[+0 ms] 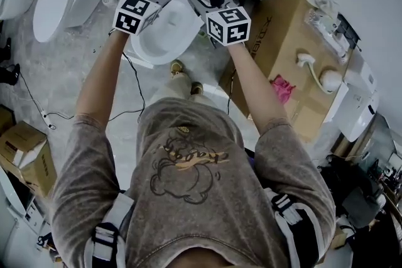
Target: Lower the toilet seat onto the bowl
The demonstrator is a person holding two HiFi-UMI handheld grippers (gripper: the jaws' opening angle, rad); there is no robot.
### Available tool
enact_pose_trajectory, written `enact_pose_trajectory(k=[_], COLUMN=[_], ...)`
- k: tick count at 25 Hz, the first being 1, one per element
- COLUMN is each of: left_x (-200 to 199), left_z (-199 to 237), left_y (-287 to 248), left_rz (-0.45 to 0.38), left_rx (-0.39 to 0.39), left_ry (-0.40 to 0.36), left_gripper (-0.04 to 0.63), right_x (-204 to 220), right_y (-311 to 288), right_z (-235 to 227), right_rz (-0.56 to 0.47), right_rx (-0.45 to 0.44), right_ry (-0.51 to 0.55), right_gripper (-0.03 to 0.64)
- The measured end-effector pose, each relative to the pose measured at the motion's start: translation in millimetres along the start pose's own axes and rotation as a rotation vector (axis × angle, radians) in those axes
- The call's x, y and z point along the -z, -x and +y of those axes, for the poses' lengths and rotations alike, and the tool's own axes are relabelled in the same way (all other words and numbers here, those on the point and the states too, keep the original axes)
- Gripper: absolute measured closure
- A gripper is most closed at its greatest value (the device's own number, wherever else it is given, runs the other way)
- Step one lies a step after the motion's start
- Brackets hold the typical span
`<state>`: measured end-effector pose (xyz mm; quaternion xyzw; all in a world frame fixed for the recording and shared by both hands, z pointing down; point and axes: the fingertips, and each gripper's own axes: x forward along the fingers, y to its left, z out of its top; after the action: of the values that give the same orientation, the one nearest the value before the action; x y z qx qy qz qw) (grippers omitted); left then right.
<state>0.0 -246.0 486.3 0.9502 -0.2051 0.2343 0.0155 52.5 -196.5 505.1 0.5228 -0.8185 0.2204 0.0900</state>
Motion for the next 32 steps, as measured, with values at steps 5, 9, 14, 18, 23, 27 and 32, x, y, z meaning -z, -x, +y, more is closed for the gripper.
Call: enact_pose_trajectory(k=[5, 9, 14, 18, 23, 27, 32], left_x=[30.5, 60.0, 105.3, 153.3, 218.9, 269.3, 334.3], left_z=[-13.2, -27.9, -47.5, -63.1, -82.9, -95.3, -108.0], left_y=[24.8, 45.6, 73.0, 90.1, 105.1, 110.1, 108.1], left_rz=[0.029, 0.054, 0.099, 0.164, 0.241, 0.286, 0.339], left_rx=[-0.029, -0.062, -0.097, -0.117, -0.140, -0.156, -0.169], left_ry=[0.020, 0.068, 0.124, 0.170, 0.242, 0.288, 0.348], left_gripper=[0.250, 0.249, 0.249, 0.249, 0.249, 0.249, 0.249], right_x=[26.0, 54.4, 96.9, 140.7, 200.8, 247.4, 306.1], right_y=[3.2, 7.5, 9.6, 5.7, -2.6, -12.8, -29.4], right_z=[30.5, 56.6, 91.3, 117.3, 144.6, 160.1, 170.1], right_rz=[0.028, 0.069, 0.136, 0.213, 0.303, 0.363, 0.440], right_rx=[-0.051, -0.099, -0.157, -0.195, -0.232, -0.259, -0.289], right_ry=[0.018, 0.026, 0.020, 0.033, 0.012, 0.001, -0.018], right_gripper=[0.416, 0.416, 0.416, 0.416, 0.416, 0.416, 0.416])
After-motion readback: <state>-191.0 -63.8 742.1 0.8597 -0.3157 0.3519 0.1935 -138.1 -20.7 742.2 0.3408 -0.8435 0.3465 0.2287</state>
